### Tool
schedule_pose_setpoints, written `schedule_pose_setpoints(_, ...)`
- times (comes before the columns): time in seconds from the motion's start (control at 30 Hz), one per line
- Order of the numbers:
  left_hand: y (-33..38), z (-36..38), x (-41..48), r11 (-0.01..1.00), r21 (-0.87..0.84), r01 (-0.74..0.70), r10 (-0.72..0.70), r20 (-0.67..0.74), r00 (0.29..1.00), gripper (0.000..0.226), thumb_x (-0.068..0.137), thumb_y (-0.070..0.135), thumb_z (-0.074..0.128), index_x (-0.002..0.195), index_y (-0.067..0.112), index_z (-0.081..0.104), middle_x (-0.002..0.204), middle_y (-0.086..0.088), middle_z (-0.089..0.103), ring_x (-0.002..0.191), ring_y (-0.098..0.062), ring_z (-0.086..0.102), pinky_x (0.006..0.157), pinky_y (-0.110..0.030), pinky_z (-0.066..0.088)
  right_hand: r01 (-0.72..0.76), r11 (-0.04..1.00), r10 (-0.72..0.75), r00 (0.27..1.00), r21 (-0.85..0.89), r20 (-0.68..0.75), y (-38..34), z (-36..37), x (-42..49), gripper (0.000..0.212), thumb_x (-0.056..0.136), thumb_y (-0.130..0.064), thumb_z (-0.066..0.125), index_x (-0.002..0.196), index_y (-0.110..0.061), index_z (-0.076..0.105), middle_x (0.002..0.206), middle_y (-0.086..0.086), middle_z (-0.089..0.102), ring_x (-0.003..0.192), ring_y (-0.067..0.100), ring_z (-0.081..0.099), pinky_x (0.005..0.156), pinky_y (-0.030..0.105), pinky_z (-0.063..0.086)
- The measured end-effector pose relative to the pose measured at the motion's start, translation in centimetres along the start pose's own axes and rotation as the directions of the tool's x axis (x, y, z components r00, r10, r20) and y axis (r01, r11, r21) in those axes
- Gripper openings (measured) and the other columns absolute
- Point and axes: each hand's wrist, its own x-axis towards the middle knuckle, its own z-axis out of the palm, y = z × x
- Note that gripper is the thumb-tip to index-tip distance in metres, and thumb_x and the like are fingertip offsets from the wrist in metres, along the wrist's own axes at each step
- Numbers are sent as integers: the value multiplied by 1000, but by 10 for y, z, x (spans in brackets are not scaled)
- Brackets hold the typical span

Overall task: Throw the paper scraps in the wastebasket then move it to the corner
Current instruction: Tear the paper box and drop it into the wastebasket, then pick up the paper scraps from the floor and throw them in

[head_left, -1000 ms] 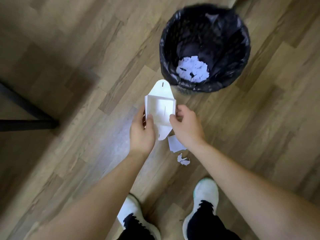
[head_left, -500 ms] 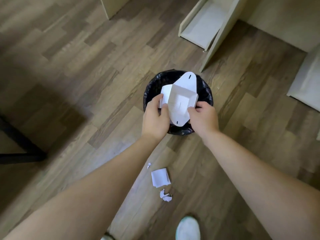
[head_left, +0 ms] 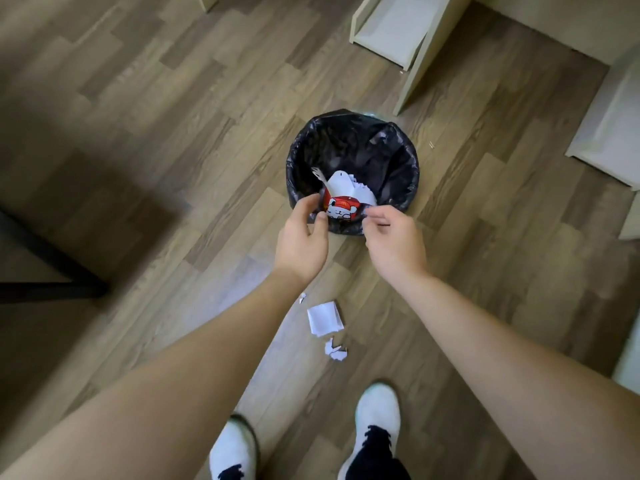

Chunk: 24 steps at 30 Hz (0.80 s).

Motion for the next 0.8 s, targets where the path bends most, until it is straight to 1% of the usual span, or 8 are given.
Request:
schedule_pose_setpoints(0.07, 6, -7, -19, 1000, -21, -8, 8, 27, 1000, 41, 109, 21, 47, 149, 17, 53, 131, 12, 62, 128, -10, 58, 108, -27, 42, 20, 999, -20, 999, -24, 31, -9, 4, -23, 29, 102, -17, 61, 127, -10, 73, 122, 6, 75, 107, 17, 70, 88, 23, 52)
schedule_pose_setpoints(0.17, 4, -21, -45, 999, -42, -19, 22, 79, 997, 40, 108, 21, 48, 148, 17, 53, 143, 5, 64, 138, -16, 56, 115, -32, 43, 18, 999, -17, 999, -27, 41, -22, 18, -54, 25, 101, -18, 62, 124, -14, 74, 119, 4, 76, 108, 18, 71, 94, 28, 54)
schedule_pose_setpoints(0.33, -27, -69, -80, 999, -32, -9, 12, 123, 992, 39, 107, 17, 50, 146, 14, 56, 146, -4, 65, 136, -20, 59, 115, -35, 45, -29, 1000, 29, 999, -7, -13, -25, 58, -111, 24, 102, -17, 62, 123, -13, 73, 113, 2, 75, 100, 14, 67, 70, -1, 44)
schedule_pose_setpoints(0.47, -64, -117, -111, 1000, -28, 8, -3, 152, 988, 36, 107, 17, 51, 142, 15, 59, 137, -3, 68, 126, -19, 64, 111, -38, 50, -118, 993, 118, 992, 15, -48, -9, 94, -162, 25, 101, -21, 62, 123, -15, 73, 116, 3, 77, 104, 19, 71, 83, 24, 52)
schedule_pose_setpoints(0.53, -88, -140, -128, 1000, -1, -9, 9, 180, 984, 34, 107, 15, 52, 139, 15, 61, 131, -2, 70, 121, -19, 66, 108, -37, 51, -138, 989, 141, 987, 45, -82, 0, 116, -191, 24, 101, -22, 62, 121, -17, 74, 116, 2, 76, 102, 19, 70, 76, 16, 47)
schedule_pose_setpoints(0.63, -121, -163, -136, 997, 61, -46, 31, 222, 975, 32, 107, 16, 53, 138, 15, 62, 129, 0, 70, 115, -13, 68, 99, -19, 49, -182, 975, 199, 971, 130, -133, 15, 141, -220, 23, 102, -24, 61, 121, -19, 74, 115, 0, 74, 97, 16, 68, 70, 10, 42)
schedule_pose_setpoints(0.7, -138, -167, -135, 996, 78, -41, 21, 242, 970, 31, 108, 18, 53, 138, 17, 61, 130, 3, 70, 104, 6, 67, 85, -1, 45, -200, 963, 225, 965, 179, -132, 30, 150, -230, 24, 103, -24, 59, 123, -20, 73, 115, -3, 72, 92, 11, 68, 72, 16, 47)
schedule_pose_setpoints(0.8, -165, -161, -132, 993, 107, -54, 23, 267, 963, 28, 108, 22, 54, 134, 25, 62, 129, 7, 70, 101, 15, 64, 81, -1, 46, -214, 957, 244, 959, 198, -144, 59, 162, -232, 26, 103, -23, 59, 126, -19, 71, 121, -2, 72, 91, 6, 66, 84, 32, 55)
